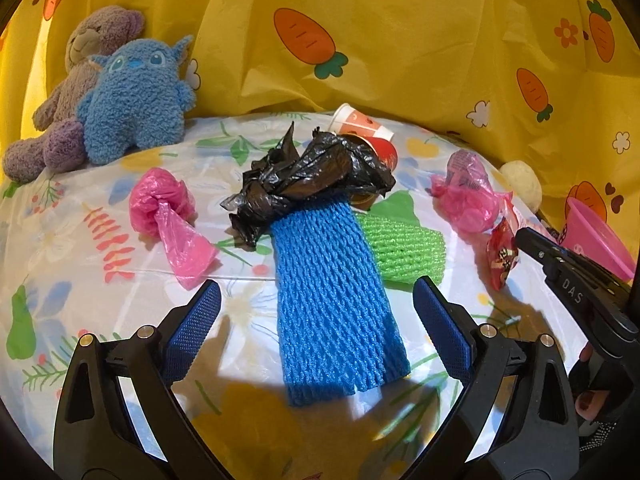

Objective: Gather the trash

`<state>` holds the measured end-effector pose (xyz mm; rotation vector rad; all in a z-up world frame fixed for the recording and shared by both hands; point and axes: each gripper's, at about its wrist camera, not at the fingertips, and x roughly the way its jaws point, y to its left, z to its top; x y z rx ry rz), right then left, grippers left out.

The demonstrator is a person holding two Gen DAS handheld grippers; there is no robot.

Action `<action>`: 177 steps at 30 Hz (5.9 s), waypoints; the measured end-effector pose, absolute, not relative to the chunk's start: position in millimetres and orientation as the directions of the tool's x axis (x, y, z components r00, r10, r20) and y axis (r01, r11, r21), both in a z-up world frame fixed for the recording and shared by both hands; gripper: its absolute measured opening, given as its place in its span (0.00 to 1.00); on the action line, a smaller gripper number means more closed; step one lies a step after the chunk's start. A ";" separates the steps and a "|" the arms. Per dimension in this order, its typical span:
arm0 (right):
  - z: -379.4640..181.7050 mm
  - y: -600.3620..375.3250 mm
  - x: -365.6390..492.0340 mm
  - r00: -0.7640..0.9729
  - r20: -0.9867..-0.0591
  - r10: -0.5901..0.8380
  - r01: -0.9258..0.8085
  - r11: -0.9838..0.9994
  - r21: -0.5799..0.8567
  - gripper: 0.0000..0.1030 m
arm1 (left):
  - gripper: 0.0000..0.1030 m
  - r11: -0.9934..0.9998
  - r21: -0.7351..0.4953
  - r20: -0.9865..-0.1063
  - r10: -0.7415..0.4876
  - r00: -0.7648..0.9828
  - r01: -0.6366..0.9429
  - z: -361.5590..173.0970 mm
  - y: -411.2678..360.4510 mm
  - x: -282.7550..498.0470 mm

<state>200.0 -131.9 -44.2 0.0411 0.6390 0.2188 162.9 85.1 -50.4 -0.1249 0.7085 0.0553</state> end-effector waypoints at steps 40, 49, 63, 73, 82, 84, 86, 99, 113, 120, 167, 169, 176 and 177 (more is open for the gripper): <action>-57.0 -136.1 226.2 0.730 -0.665 0.157 -0.119 0.988 0.102 0.38 | 0.09 0.984 -0.179 -0.583 -0.121 0.804 0.019 -17.0 74.2 116.6; -49.8 -162.2 204.2 0.757 -0.630 0.172 -0.111 0.985 0.135 0.01 | 0.09 0.981 -0.194 -0.567 -0.134 0.813 0.027 -15.0 75.8 109.8; -32.8 -178.7 177.9 0.785 -0.580 0.217 -0.148 0.975 0.164 0.24 | 0.09 0.980 -0.187 -0.547 -0.164 0.821 0.071 -7.2 51.8 103.7; -56.2 -142.8 232.3 0.734 -0.666 0.129 -0.129 0.990 0.050 0.67 | 0.09 0.982 -0.183 -0.557 -0.138 0.819 0.041 -9.1 64.7 116.6; -64.1 -152.0 246.8 0.703 -0.704 0.100 -0.110 0.993 0.031 0.34 | 0.09 0.979 -0.190 -0.562 -0.168 0.810 0.071 -12.3 61.7 125.5; -64.9 -156.2 246.9 0.701 -0.706 0.104 -0.106 0.994 0.041 0.32 | 0.09 0.979 -0.190 -0.562 -0.172 0.809 0.076 -12.5 60.3 125.4; -65.1 -159.4 247.6 0.701 -0.705 0.109 -0.104 0.993 0.050 0.29 | 0.09 0.979 -0.189 -0.562 -0.175 0.809 0.081 -12.7 59.7 125.2; -49.6 -193.5 216.6 0.758 -0.634 0.154 -0.101 0.988 0.119 0.24 | 0.09 0.978 -0.168 -0.554 -0.200 0.808 0.127 -5.3 39.2 125.0; 8.5 -279.8 153.8 0.878 -0.460 0.130 -0.051 0.982 0.181 0.24 | 0.09 0.923 -0.133 -0.510 -0.377 0.773 0.362 33.6 -68.3 147.2; 20.5 -353.1 145.0 0.903 -0.429 -0.017 0.113 0.973 0.200 0.24 | 0.09 0.826 -0.130 -0.492 -0.534 0.688 0.548 49.8 -171.5 175.7; -12.4 -440.4 188.8 0.881 -0.463 -0.093 0.240 0.933 0.268 0.32 | 0.85 0.787 -0.234 -0.570 -0.587 0.575 0.571 -12.9 -263.9 288.2; -11.9 -438.7 187.6 0.888 -0.451 -0.093 0.237 0.932 0.275 0.65 | 0.89 0.805 -0.217 -0.549 -0.568 0.613 0.553 -7.7 -254.7 283.7; -9.4 -431.2 177.6 0.888 -0.443 -0.123 0.258 0.931 0.257 0.73 | 0.94 0.840 -0.197 -0.520 -0.527 0.673 0.505 1.9 -228.3 268.6; -9.4 -430.5 176.1 0.886 -0.446 -0.128 0.262 0.931 0.253 0.74 | 0.94 0.844 -0.192 -0.518 -0.521 0.679 0.501 2.2 -225.8 266.0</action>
